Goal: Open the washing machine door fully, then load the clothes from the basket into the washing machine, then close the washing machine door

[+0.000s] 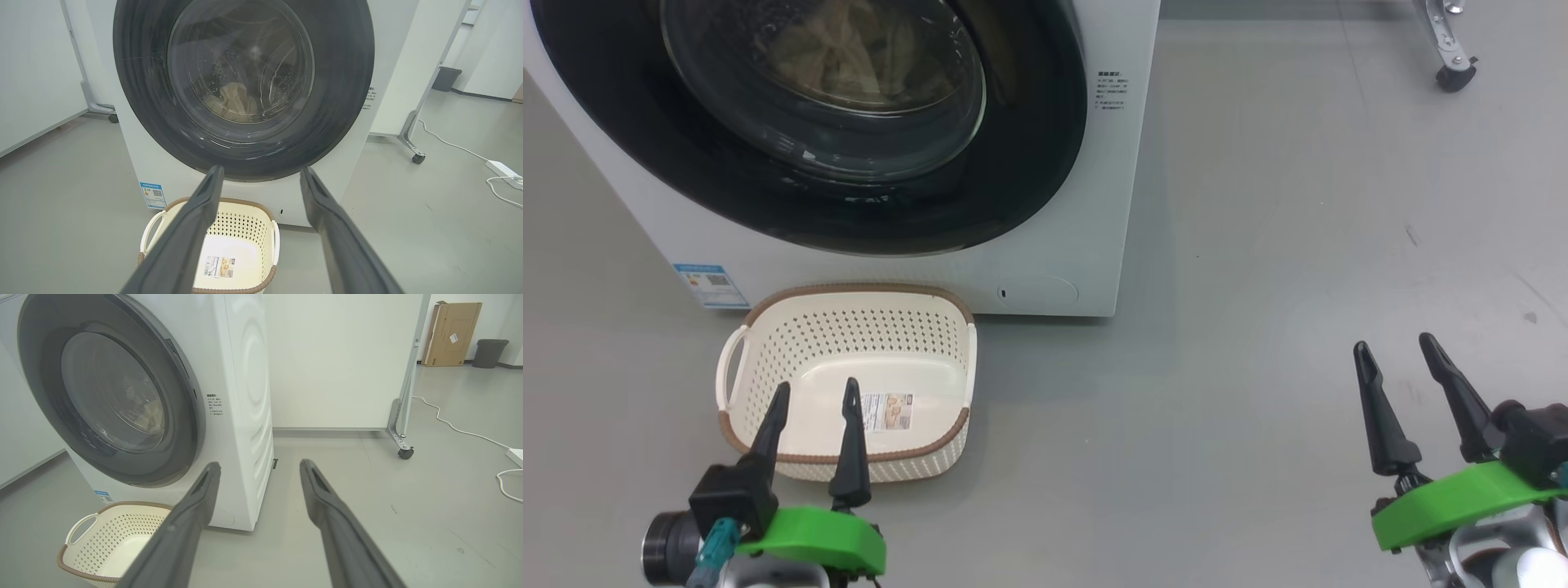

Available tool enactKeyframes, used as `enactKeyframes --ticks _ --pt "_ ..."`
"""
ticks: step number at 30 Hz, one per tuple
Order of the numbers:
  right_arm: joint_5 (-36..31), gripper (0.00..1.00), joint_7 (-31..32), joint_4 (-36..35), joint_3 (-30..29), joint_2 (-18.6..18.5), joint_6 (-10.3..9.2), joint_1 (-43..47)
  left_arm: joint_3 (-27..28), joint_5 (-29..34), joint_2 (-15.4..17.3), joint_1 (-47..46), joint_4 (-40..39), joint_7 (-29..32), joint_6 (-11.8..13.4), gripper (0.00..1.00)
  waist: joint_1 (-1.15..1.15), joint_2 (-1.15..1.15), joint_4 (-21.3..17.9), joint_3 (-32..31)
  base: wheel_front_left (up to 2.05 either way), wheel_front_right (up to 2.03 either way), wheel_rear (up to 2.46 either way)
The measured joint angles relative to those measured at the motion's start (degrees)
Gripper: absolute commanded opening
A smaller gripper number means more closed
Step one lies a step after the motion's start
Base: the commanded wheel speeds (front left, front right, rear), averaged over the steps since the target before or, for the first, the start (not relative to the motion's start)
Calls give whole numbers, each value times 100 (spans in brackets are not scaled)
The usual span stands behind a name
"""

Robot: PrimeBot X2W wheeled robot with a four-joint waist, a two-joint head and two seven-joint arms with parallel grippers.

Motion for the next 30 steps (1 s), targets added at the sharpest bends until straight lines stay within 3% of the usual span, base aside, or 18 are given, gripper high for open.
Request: enactKeyframes --ticks 5,6,21,30 --pt "0 100 -1 22 0 1 0 -1 0 0 3 -3 -2 -25 4 100 0 0 5 13 0 0 0" --pt "0 0 -1 22 0 1 0 -1 0 0 4 -4 -5 -53 9 0 0 0 5 14 0 0 0" --pt "10 0 10 1597 191 81 1 506 -245 -11 -260 839 1341 -42 -10 0 0 0 5 12 0 0 0" --pt "704 0 60 1624 198 81 1 519 -142 -617 -280 861 1347 62 -167 0 0 0 4 -18 0 0 0"
